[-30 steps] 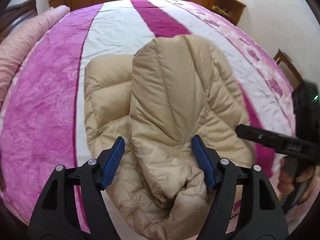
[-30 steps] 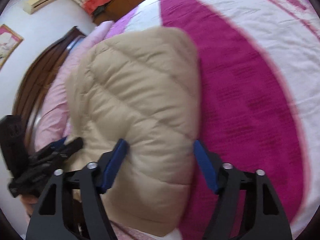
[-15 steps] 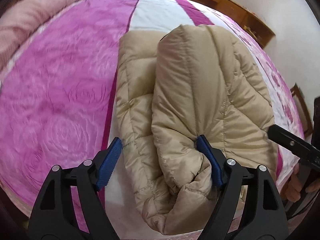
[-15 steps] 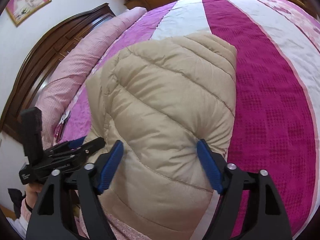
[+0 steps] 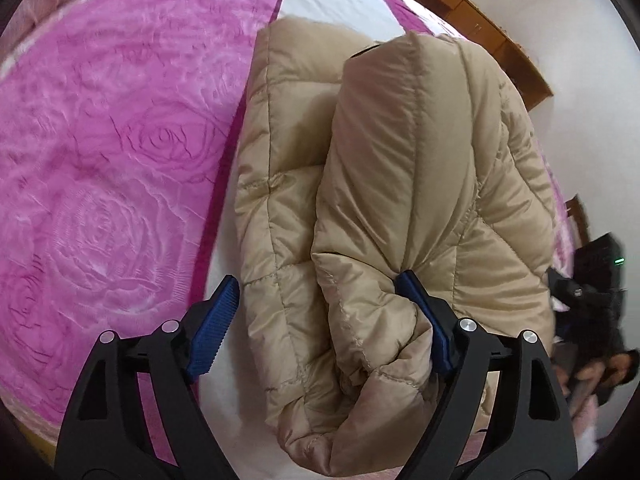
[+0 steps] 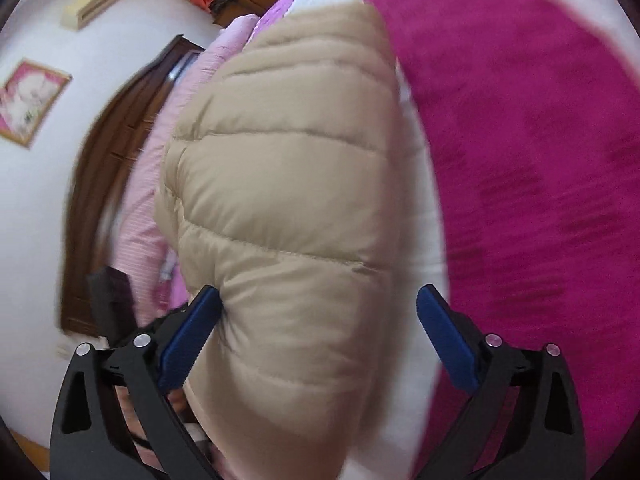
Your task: Fold large clothes
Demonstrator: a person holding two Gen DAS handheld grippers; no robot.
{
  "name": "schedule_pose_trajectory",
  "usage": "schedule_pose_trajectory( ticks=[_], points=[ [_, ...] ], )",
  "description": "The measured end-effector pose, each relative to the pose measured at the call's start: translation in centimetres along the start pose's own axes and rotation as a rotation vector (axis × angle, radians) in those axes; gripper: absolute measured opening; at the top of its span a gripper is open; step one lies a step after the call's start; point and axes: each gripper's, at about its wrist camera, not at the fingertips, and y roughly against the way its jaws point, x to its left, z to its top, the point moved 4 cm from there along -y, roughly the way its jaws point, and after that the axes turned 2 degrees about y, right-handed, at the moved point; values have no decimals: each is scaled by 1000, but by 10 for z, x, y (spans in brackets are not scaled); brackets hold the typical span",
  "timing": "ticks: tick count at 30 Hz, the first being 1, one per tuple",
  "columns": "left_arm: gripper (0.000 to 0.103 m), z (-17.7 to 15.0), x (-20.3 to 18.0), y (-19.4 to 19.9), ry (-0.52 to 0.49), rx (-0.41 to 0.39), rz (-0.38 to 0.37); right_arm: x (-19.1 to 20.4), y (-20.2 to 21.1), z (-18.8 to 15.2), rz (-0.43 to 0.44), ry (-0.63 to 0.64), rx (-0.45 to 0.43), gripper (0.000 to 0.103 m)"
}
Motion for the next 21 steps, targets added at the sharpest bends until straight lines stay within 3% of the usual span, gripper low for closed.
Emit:
schedule_pose_trajectory(
  ticks=[3,7,8,13,17,21],
  points=[
    [66,5,0,-6,56,30,-137,-1,-14,5,122,-41,13,92],
    [54,17,-14,-10,73,33,-286,12,4,13,146,14,-58,72],
    [54,20,-21,-10,67,33,-319,14,14,16,155,22,-85,72],
    [51,37,-79,-14,-47,20,-410,37,75,28,67,153,-208,71],
    [51,29,-108,-26,-107,36,-390,30,101,23,-20,191,-226,71],
    [55,11,-102,-38,-166,43,-209,-1,81,11,-139,151,-160,71]
  ],
)
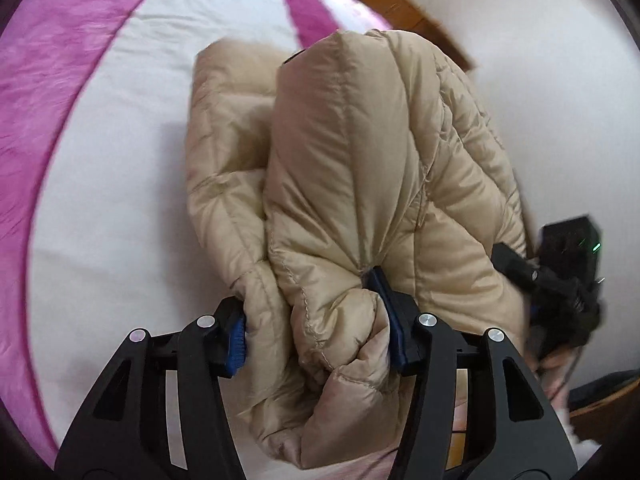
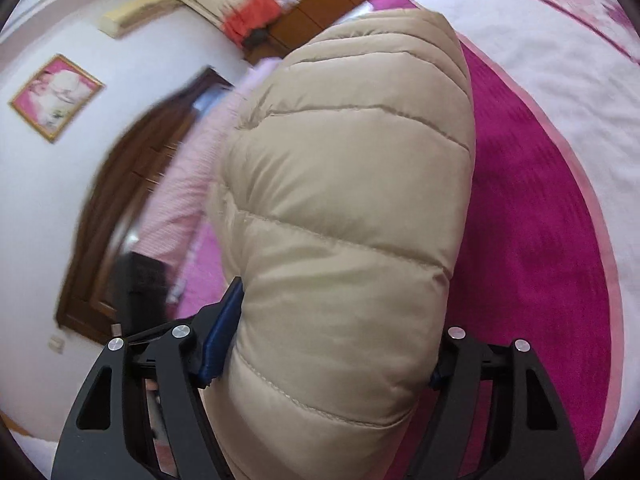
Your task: Fold large clothes
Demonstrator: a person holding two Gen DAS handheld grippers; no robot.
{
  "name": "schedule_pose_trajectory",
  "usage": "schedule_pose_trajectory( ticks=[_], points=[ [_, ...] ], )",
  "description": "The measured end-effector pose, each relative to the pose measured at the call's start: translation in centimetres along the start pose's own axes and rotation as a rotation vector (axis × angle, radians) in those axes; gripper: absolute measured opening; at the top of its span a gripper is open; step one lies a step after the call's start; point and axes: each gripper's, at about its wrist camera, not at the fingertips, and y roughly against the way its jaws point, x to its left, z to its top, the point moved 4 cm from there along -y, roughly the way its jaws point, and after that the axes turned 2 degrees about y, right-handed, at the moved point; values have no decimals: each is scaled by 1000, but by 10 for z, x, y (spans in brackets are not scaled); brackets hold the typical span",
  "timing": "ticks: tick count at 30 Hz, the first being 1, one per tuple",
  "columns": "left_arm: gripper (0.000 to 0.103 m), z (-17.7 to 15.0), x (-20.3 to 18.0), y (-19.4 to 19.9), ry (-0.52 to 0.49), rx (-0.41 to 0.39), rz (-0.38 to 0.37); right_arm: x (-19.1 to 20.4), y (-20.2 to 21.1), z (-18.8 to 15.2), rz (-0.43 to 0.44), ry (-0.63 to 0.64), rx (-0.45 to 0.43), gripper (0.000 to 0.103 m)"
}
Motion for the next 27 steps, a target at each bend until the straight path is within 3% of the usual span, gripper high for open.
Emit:
schedule_pose_trajectory(
  ticks=[5,8,11,17,21,22,27],
  points=[
    [62,-21,27,7,10,-4,139,8,-20,-20,-65,58,2,76],
    [63,-23,29,5,11,-7,195,23,-34,-17,-120,110,1,79],
    [66,-22,20,2,-25,-23,240,29,-37,-13,-140,84,0,80],
    [67,-39,-2,43,-119,-106,354,38,-6,-23,-251,116,-74,89],
    [81,-51,-24,73,-152,-166,362,50,18,-40,-294,133,-130,97],
    [90,-56,-29,80,-156,-179,357,51,25,-45,-309,135,-136,97],
    [98,-70,-46,93,-156,-213,353,52,43,-71,-386,170,-141,97]
  ],
)
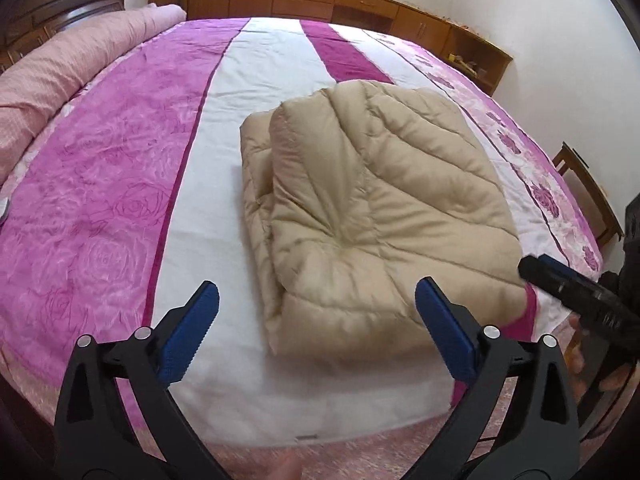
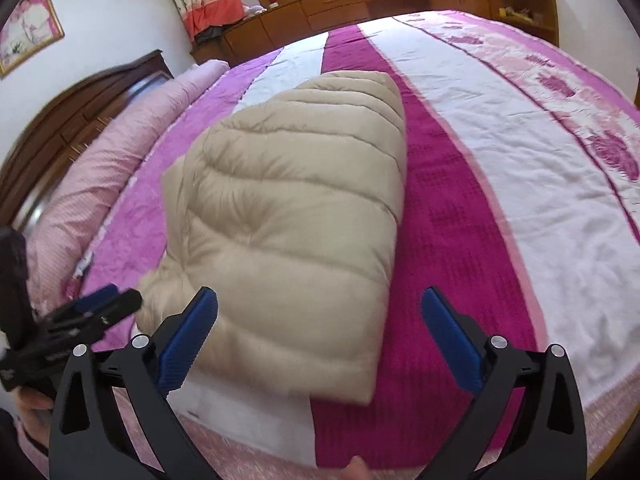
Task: Fold large clothes
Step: 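Release the jacket and withdraw both grippers from the folded bundle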
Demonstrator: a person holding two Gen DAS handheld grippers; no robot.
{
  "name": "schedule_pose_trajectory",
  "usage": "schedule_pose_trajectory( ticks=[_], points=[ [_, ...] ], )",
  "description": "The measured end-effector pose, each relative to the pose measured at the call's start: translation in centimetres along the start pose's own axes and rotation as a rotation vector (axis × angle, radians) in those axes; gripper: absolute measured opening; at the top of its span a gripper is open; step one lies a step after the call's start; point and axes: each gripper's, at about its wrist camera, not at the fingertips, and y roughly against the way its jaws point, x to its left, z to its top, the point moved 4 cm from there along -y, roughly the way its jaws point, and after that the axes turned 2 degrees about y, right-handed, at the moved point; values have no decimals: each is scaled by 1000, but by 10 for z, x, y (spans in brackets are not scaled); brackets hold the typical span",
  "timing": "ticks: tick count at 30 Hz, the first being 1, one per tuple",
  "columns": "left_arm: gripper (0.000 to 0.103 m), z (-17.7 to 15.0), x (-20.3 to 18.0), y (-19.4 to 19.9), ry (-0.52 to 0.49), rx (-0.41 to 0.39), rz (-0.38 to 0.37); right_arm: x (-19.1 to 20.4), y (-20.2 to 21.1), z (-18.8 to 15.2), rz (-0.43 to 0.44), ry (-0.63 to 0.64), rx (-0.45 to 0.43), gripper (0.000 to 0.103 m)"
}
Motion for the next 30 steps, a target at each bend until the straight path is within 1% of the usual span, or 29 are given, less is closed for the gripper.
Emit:
schedule_pose_trajectory(
  ticks=[3,6,9,12,14,17,21,27,30],
  points=[
    [98,-14,-11,4,-8,12,16,3,8,-16,-49,7,3,98],
    [98,-26,-20,8,-27,20,42,4,12,-29,-80,21,15,98],
    [98,-36,-26,5,-35,44,63,3,14,-39,-107,24,22,98],
    [98,-41,-29,2,-24,67,65,4,14,-46,-115,15,39,98],
    [98,-44,-30,2,-23,69,75,5,13,-49,-120,15,41,98],
    [98,-49,-33,0,-40,65,119,4,10,-52,-136,23,39,98],
    [98,-54,-37,-5,-40,84,147,1,6,-54,-136,14,53,98],
    [98,-55,-39,-8,-26,88,151,-5,2,-57,-137,-6,67,97],
    [98,-55,-40,-10,-27,89,165,-6,0,-58,-135,-11,73,98]
  ],
)
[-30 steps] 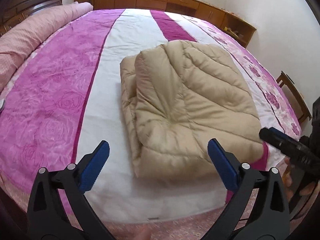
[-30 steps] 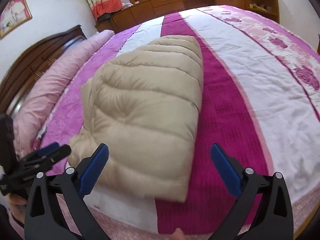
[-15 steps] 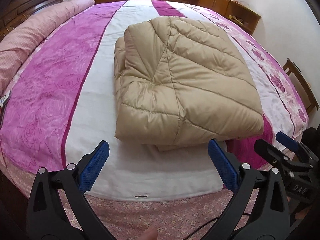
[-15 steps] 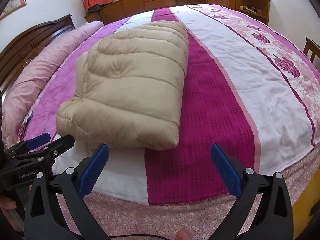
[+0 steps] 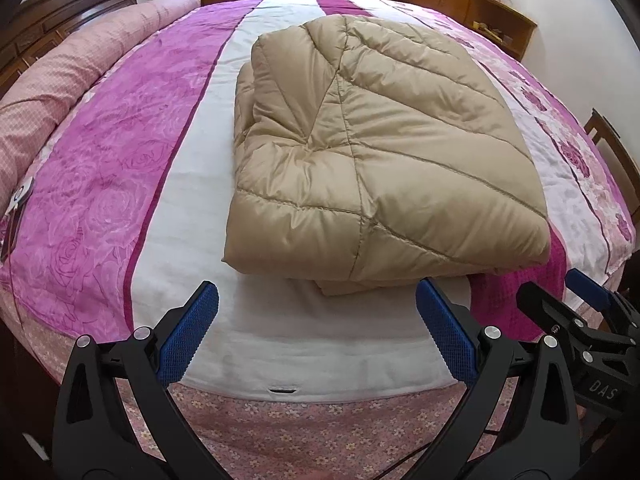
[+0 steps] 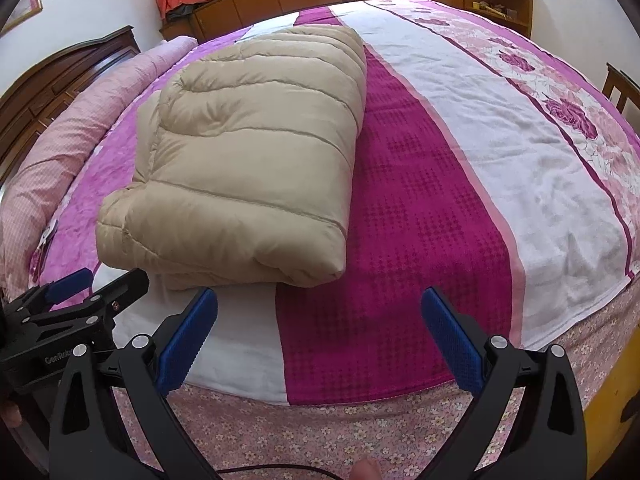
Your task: Fold large clothes
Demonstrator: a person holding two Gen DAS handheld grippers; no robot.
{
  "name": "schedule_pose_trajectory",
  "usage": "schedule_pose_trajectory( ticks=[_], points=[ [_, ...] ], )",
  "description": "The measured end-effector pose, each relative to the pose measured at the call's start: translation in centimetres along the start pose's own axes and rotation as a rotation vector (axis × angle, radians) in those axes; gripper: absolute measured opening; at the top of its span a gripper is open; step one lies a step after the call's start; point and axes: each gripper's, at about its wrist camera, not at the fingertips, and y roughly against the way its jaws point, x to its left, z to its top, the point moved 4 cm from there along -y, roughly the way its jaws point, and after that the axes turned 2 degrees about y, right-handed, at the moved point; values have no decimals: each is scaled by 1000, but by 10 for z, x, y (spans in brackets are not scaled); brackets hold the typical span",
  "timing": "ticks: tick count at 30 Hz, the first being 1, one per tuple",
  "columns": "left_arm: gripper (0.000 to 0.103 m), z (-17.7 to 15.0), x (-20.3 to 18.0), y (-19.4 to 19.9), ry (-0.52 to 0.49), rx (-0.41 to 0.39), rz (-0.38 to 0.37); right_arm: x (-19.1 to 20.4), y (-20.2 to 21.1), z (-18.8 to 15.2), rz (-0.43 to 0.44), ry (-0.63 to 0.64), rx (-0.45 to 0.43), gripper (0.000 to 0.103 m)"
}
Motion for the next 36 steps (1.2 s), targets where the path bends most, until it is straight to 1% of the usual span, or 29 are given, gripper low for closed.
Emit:
schedule_pose_trajectory(
  ticks=[11,19,24,36],
  points=[
    [98,-1,-4,-3,-20,4,20,-2,-4,-2,-6,-8,13,97],
    [98,-3,-6,-8,-22,16,3,0,-4,-2,-20,4,18,97],
    [98,-3,-4,-11,-24,13,29,1,-6,-4,-29,8,21,97],
    [98,-3,0,-16,-18,27,33,4,-12,-5,-34,20,41,97]
  ],
)
